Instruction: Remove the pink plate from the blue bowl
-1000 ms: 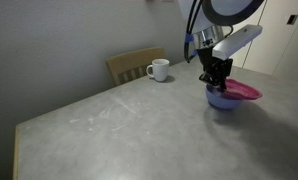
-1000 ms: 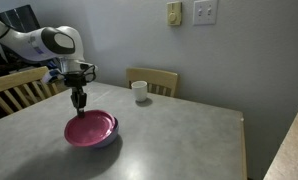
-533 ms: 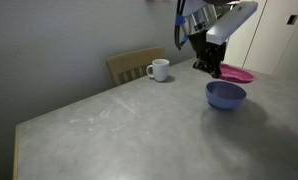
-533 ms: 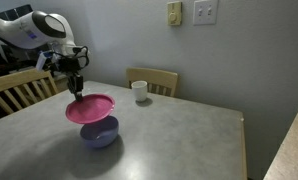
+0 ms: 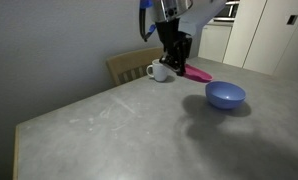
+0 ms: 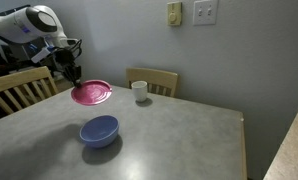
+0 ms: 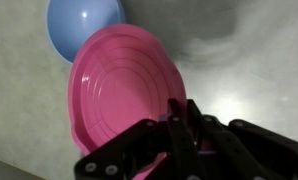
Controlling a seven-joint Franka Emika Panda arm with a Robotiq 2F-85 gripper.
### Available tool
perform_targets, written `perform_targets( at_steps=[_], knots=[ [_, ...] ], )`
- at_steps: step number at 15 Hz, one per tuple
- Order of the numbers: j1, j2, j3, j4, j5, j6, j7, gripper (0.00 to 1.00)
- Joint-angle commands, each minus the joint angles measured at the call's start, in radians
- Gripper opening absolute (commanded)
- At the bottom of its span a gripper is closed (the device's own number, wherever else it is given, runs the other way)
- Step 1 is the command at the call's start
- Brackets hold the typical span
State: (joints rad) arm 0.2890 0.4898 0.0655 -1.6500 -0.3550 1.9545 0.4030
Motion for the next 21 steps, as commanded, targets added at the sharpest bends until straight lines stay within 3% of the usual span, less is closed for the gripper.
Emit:
perform_targets(
  at_steps=[1,7,17,21],
  knots=[
    [0.000,0.076,0.031,0.087,0.050,0.032,-0.119,0.03],
    [0.025,0.199,0.055,0.217,0.115,-0.056,-0.237,0.03],
    [0.055,0.373,0.006,0.364,0.073,-0.116,-0.269,0.03],
    [0.039,0.420,0.015,0.399,0.081,-0.102,-0.352,0.03]
  ],
)
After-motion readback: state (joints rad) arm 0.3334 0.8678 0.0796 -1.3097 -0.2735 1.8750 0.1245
